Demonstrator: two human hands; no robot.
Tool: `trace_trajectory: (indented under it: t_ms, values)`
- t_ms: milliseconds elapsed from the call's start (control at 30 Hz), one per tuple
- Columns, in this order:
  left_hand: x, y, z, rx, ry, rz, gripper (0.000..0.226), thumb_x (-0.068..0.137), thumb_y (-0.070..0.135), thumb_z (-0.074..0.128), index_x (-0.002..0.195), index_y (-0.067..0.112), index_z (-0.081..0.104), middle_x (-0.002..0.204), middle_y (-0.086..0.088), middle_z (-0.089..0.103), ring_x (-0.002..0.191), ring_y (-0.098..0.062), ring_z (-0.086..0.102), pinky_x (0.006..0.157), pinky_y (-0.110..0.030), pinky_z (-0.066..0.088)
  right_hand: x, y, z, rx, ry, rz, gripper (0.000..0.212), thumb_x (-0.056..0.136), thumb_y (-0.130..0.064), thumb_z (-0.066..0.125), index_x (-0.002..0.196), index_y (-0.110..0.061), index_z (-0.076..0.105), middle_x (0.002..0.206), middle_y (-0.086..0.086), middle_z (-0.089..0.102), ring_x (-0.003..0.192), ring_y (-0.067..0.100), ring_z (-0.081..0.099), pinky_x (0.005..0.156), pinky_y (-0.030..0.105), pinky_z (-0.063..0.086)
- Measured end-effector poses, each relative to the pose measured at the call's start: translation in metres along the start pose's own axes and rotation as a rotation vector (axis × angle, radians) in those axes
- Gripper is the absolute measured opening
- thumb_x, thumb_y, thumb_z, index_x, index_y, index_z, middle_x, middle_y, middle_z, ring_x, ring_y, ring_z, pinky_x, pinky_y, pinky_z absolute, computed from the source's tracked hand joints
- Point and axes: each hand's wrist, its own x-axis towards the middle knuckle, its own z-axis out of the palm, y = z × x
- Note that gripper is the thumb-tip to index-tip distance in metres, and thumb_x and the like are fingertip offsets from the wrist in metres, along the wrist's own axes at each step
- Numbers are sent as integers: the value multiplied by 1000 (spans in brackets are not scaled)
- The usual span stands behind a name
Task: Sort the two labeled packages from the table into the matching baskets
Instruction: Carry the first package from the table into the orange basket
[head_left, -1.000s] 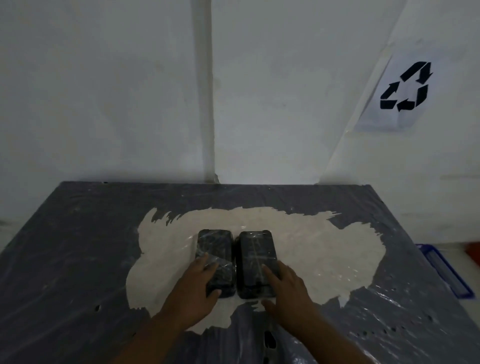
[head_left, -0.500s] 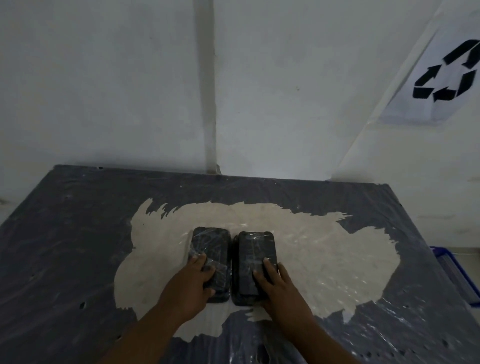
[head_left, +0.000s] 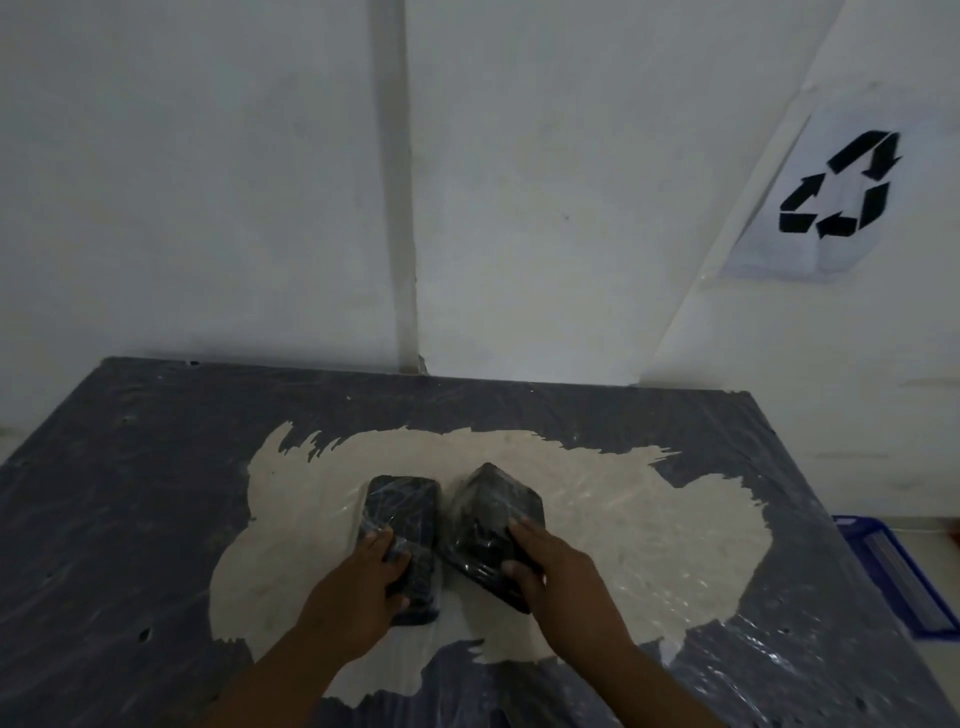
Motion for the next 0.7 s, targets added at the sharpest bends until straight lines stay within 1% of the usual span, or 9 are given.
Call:
trace_trajectory:
  t_ms: [67,100,167,233,267,367,533,633,700]
  values:
    - [-4,5,-2,8,-9,-2,60,95,37,44,147,19,21,160,-5,-5,147,-24,-2,119,-31,11,-5,-12,-21,183,72,42,44,92,-23,56,135,-21,50,134,4,58,103,7,59,83,1,43]
    - [-7,7,-3,1,-11,-5,60,95,36,44,148,18,20,160,-5,-6,147,-24,-2,120,-31,10,-7,-17,-32,263,92,61,42,92,-23,56,134,-22,51,129,1,61,94,0,59,75,-3,42]
    - [-11,11,-8,-73,-20,-21,59,95,33,45,147,17,22,160,-4,-5,147,-24,-1,120,-31,9,-11,-27,-55,441,93,85,40,92,-25,55,132,-25,53,128,-4,61,98,-2,59,82,5,47]
    - [-15,18,-19,-264,-58,-80,57,94,31,50,145,17,28,161,-3,3,147,-22,8,119,-33,17,-15,-35,-77,656,77,97,37,93,-25,53,130,-26,57,125,-2,65,106,9,64,94,26,53]
    - [-18,22,-26,-351,-64,-108,57,93,30,52,144,16,31,160,-3,11,145,-22,17,117,-33,23,-17,-39,-88,752,73,92,34,93,-24,53,127,-26,59,120,0,68,104,11,66,92,29,54]
    - [-24,33,-48,-513,-4,-175,54,90,30,57,139,18,40,151,-5,37,133,-23,41,108,-32,36,-22,-50,-117,1056,59,57,31,92,-22,53,121,-22,63,110,0,74,102,13,68,81,24,57]
    - [-40,57,-81,-924,84,-209,46,90,15,57,135,8,46,142,-11,48,125,-25,50,96,-30,41,-26,-68,-153,1386,73,-15,32,94,-23,49,120,-13,64,116,6,71,107,19,67,83,28,58]
    - [-54,68,-89,-1046,180,-210,40,89,8,58,128,1,53,132,-17,57,114,-27,56,89,-29,42,-30,-77,-170,1497,64,-29,32,91,-23,52,116,-8,66,116,11,70,108,25,66,86,37,57]
    - [-61,75,-93,-1106,221,-219,35,87,5,60,122,-2,58,123,-20,62,103,-26,59,87,-30,43,-34,-81,-180,1589,24,-33,36,85,-23,57,114,-4,66,117,14,70,108,27,66,80,38,60]
